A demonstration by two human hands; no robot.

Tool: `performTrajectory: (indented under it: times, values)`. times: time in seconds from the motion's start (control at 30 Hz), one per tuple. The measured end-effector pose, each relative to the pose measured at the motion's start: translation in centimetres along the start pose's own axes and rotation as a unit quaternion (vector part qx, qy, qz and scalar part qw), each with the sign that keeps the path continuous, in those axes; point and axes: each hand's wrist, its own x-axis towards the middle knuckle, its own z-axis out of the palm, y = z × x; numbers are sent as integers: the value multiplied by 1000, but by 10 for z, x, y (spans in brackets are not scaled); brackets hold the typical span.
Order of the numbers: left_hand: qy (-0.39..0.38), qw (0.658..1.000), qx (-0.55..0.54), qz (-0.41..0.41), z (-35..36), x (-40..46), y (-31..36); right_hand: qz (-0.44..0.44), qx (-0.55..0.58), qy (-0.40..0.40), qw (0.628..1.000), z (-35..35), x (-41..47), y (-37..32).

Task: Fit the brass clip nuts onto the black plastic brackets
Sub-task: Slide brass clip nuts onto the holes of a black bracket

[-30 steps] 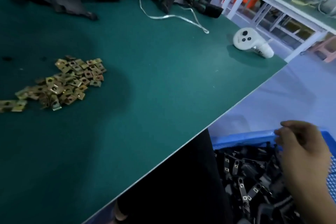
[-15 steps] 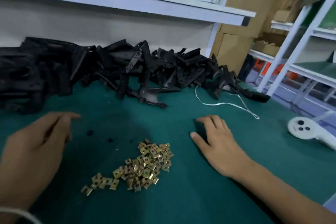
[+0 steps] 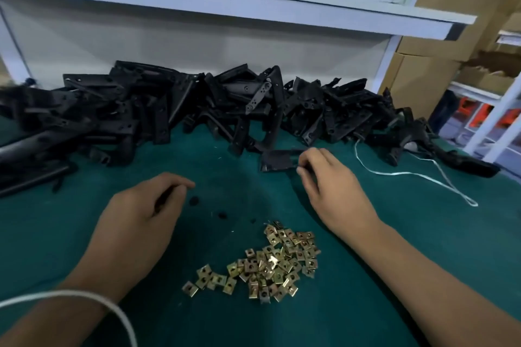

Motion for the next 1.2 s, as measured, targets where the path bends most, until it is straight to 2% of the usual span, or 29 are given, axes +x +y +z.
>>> performTrajectory:
  times: [0.07, 0.1, 0.13, 0.2, 0.27, 0.33, 0.47, 0.53, 0.57, 0.63, 0.7, 0.73, 0.8, 0.9, 1.2]
  values:
    - [9, 1000, 11, -2, 0, 0, -1, 32, 104, 71, 991, -7, -3, -8]
    - [15, 1000, 16, 0, 0, -1, 0, 67, 185, 110, 974, -11, -4, -14]
    - [22, 999, 26, 5, 0, -2, 1, 102, 279, 138, 945, -16, -4, -21]
    - [29, 998, 50, 32, 2, -2, 5, 148, 469, 139, 860, -22, -2, -38]
    - [35, 995, 63, 63, 4, -1, 9, 154, 596, 95, 782, -24, -4, -53]
    - [51, 993, 72, 84, 4, -1, 13, 138, 667, 24, 732, -24, -8, -64]
    - [46, 988, 99, 107, 9, -2, 17, 73, 701, -132, 697, -22, -17, -77]
    - [39, 991, 81, 96, 9, -1, 13, 47, 691, -178, 699, -20, -19, -79]
    - [40, 993, 71, 91, 8, -1, 11, 41, 675, -190, 712, -19, -20, -79]
    - [47, 993, 59, 89, 6, -2, 7, 26, 597, -191, 779, -17, -21, -74]
    - [45, 995, 44, 74, 5, -3, 3, 0, 456, -177, 872, -17, -20, -64]
    - [42, 996, 44, 60, 5, -3, 1, -17, 383, -173, 907, -18, -18, -59]
    - [41, 997, 54, 37, 5, -2, -3, -49, 277, -186, 941, -18, -16, -48]
    - [45, 998, 50, 17, 4, -1, -5, -44, 219, -245, 943, -19, -13, -37]
    - [53, 998, 46, 6, 4, 0, -4, -24, 231, -311, 922, -30, -7, -30]
